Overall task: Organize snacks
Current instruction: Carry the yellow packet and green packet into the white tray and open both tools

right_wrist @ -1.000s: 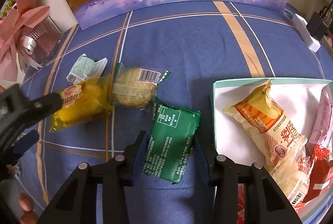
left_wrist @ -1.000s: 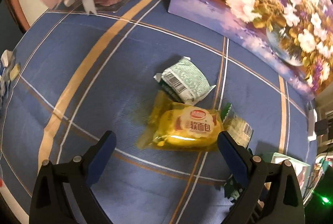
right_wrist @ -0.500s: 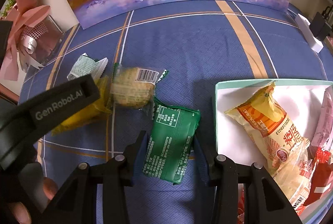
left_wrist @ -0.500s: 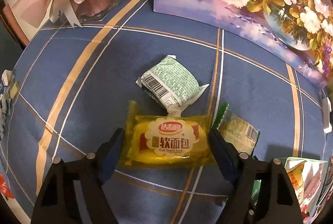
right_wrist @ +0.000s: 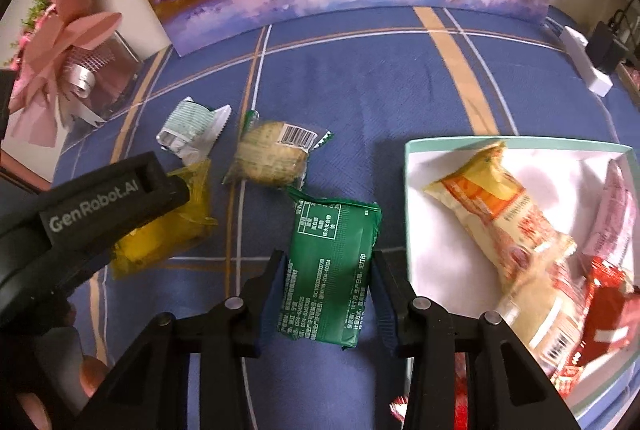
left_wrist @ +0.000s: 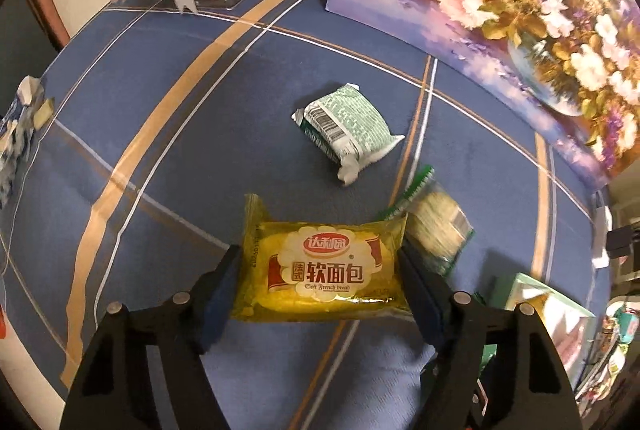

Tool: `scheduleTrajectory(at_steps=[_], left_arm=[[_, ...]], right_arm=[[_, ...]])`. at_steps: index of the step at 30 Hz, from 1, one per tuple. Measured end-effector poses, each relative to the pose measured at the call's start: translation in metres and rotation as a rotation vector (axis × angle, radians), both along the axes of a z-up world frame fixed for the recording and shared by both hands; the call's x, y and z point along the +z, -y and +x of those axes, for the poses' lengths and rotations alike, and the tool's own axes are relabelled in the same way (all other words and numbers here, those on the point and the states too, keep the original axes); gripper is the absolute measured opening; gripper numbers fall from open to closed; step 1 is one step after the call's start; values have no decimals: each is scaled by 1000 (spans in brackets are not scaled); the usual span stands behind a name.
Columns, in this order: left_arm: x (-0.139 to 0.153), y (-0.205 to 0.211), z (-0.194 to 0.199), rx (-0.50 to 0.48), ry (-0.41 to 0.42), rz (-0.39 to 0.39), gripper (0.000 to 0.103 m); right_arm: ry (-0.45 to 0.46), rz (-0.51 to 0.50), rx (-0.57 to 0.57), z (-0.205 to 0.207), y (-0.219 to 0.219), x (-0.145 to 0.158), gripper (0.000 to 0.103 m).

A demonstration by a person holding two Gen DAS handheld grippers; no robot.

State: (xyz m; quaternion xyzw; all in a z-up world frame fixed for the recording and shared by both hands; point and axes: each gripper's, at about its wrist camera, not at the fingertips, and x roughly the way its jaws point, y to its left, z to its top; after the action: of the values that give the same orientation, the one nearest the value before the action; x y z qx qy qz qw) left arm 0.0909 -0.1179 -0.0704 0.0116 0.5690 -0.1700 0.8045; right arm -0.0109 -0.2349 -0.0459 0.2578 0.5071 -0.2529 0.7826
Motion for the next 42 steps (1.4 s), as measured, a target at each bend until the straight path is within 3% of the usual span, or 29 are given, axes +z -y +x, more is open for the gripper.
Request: scheduleTrajectory(at_steps=[11, 18, 21, 26, 37, 42], left_arm=[[35, -18, -54, -46, 46, -61, 77], [39, 16, -95, -161, 45, -90, 77], [35, 37, -110, -211, 34, -103, 66], [20, 63, -124, -260, 6, -87, 66], [19, 38, -110, -206, -28, -94, 66], [9, 22, -105, -178, -58, -91, 79]], right_arm=[[39, -37, -13, -47, -7, 40, 44], [63, -28, -62, -83, 5, 55, 44], [66, -27, -104, -100, 23, 59, 44], [33, -20, -200, -126, 55, 55, 44], [11, 33, -252, -146, 79, 42, 44], [-12, 34, -243, -147, 75, 37, 44]])
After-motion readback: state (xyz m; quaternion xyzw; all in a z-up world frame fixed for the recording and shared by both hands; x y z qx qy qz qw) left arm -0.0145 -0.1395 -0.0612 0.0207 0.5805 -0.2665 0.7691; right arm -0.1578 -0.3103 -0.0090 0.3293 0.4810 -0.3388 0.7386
